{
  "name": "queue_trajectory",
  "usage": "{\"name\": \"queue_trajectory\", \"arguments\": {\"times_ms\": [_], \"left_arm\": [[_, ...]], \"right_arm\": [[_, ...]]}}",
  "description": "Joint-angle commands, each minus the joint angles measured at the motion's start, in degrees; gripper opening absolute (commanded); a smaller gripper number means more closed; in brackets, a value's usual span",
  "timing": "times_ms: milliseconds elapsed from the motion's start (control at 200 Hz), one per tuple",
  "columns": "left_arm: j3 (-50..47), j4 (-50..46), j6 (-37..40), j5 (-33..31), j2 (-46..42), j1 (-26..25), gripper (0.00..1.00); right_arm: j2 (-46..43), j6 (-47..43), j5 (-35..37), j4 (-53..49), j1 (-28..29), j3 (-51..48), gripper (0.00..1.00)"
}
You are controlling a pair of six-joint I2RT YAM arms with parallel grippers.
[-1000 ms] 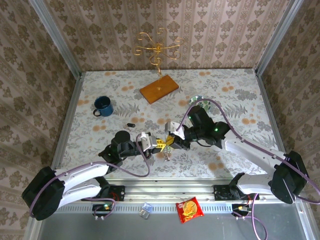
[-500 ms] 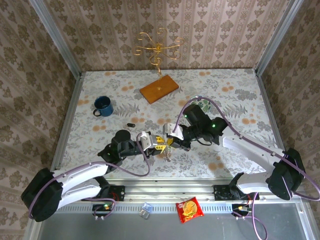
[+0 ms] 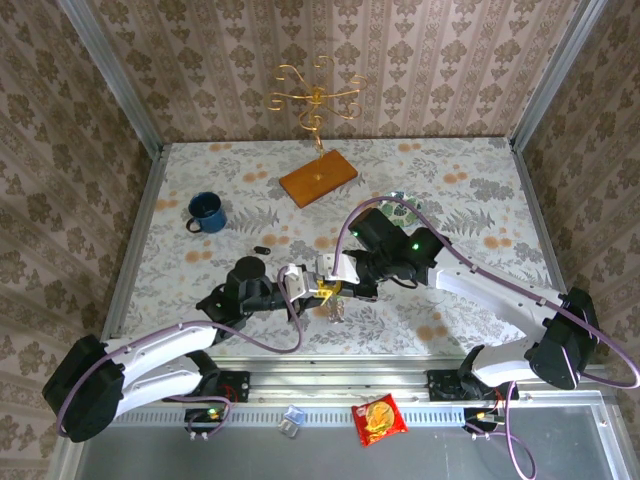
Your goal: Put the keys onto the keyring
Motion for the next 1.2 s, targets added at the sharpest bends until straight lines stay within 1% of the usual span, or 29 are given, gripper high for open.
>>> {"name": "queue_trajectory", "arguments": {"times_ms": [0, 50, 120, 190, 350, 430, 505, 655, 740, 815, 930, 1005, 1195], "left_arm": [[1.7, 0.2, 0.8, 0.4, 0.1, 0.0, 0.0], [1.4, 0.3, 0.8, 0.5, -0.2, 0.0, 0.0], [0.8, 1.1, 0.7, 0.6, -0.7, 0.0, 0.0], [0.2, 2.2, 0.4, 0.7, -1.2, 0.0, 0.0], [-0.8, 4.4, -0.1, 1.1, -1.5, 0.0, 0.0], [-0.8, 4.7, -0.2, 1.4, -1.3, 0.0, 0.0], [-1.0, 5.0, -0.3, 1.6, -1.2, 0.0, 0.0], [-1.0, 4.9, -0.4, 1.8, -1.4, 0.0, 0.0], [-1.0, 4.9, -0.4, 1.9, -1.4, 0.0, 0.0], [-0.9, 5.0, -0.4, 1.9, -1.4, 0.1, 0.0], [-0.9, 4.9, -0.4, 1.8, -1.5, 0.0, 0.0], [-0.9, 4.9, -0.4, 1.8, -1.5, 0.0, 0.0], [-0.9, 5.0, -0.4, 2.0, -1.7, 0.0, 0.0]], "right_arm": [[-2.0, 1.6, -2.8, 2.7, 0.4, -0.2, 0.06], [-3.0, 2.7, -3.1, 3.9, -0.1, -1.5, 0.12], [-4.3, 3.9, -4.2, 4.7, -1.7, -3.2, 0.18], [-5.6, 5.0, -4.7, 5.0, -3.3, -4.9, 0.21], [-7.2, 5.6, -4.0, 5.1, -4.2, -7.9, 0.23], [-7.0, 5.9, -4.0, 5.4, -4.2, -7.9, 0.24], [-6.7, 6.0, -3.5, 6.2, -4.2, -8.0, 0.27], [-5.7, 5.9, -3.6, 6.8, -4.1, -7.3, 0.28], [-5.2, 5.8, -4.5, 7.1, -4.1, -7.0, 0.27], [-4.9, 5.8, -5.3, 7.1, -4.2, -6.8, 0.23], [-4.8, 5.6, -6.4, 6.8, -4.2, -6.6, 0.11], [-5.0, 5.4, -6.8, 6.5, -4.2, -6.9, 0.0], [-4.7, 5.1, -5.1, 6.8, -4.8, -8.5, 0.0]]}}
